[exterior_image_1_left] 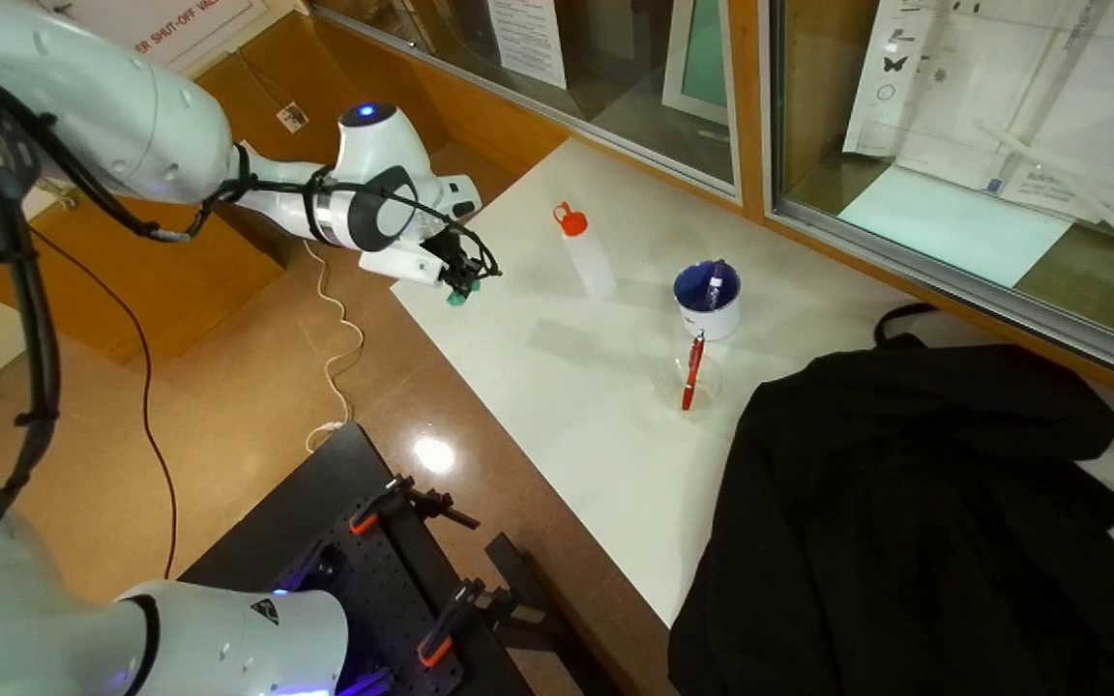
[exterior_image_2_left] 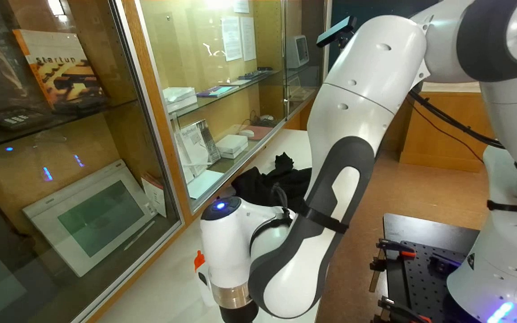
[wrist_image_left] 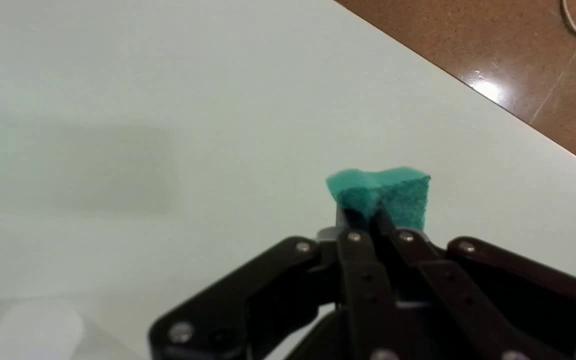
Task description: Move the green sponge to the bottom-left corner of the counter
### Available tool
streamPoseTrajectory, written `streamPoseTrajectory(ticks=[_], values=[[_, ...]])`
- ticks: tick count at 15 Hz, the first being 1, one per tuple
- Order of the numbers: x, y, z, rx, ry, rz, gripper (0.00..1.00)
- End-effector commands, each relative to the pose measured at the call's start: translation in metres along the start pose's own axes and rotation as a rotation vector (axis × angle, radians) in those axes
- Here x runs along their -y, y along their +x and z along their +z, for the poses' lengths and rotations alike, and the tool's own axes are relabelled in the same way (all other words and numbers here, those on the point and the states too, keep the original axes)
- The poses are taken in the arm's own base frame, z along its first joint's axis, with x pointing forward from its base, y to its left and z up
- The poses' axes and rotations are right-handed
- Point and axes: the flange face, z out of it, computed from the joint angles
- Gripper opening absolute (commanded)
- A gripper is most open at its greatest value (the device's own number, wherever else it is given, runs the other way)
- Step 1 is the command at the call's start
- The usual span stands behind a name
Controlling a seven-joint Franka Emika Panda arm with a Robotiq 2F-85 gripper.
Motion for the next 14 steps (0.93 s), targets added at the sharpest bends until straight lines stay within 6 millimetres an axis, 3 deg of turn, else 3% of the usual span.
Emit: streamPoseTrajectory(ticks=[1,7,14], values=[[0.018,0.031,0.008,0.004,0.044,-0.074,0.02],[0.037,0.068,0.042,-0.031,0.088,-0.162,0.02],[0.052,0.093,0.074,-0.035,0.119,-0.211,0.02]])
